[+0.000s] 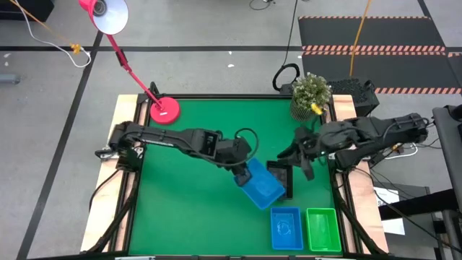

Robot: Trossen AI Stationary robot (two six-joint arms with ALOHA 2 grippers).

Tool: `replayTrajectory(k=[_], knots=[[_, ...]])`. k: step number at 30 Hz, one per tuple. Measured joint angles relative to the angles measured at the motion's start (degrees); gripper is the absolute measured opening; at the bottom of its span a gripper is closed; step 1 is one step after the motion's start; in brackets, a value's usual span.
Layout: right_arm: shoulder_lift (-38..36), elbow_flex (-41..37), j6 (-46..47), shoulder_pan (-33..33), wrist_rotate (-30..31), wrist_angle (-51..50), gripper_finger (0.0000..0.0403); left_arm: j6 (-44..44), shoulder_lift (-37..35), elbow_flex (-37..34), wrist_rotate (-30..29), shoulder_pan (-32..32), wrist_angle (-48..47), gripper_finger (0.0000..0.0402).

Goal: Stack baskets by color
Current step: Stack the top blue bin on the blue bins

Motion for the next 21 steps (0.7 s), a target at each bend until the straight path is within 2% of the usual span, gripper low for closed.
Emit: replayTrajectory(k=[4,8,14,18,21], knots=[[7.14,7.33,-7.85,-0.03,-0.21,-6.13,0.0115,2.42,5.99,8.10,0.03,-0.24,-0.38,0.0006],[11.23,9.19,-13.03,0.01,0.00,-8.95,0.0158,4.13,9.72,13.67,0.06,0.29,-0.48,0.0006],[12.10,9.19,-16.00,0.06,2.05,-15.89,0.0199,6.03,10.69,14.63,0.14,0.70,-0.33,0.0009],[10.10,9.19,-16.54,0.08,6.92,-19.76,0.0199,7.64,10.49,14.63,0.88,0.72,-0.17,0.0006],[8.89,9.19,-18.21,0.06,7.89,-19.83,0.0194,8.31,10.49,14.63,1.44,0.85,0.06,0.0006]])
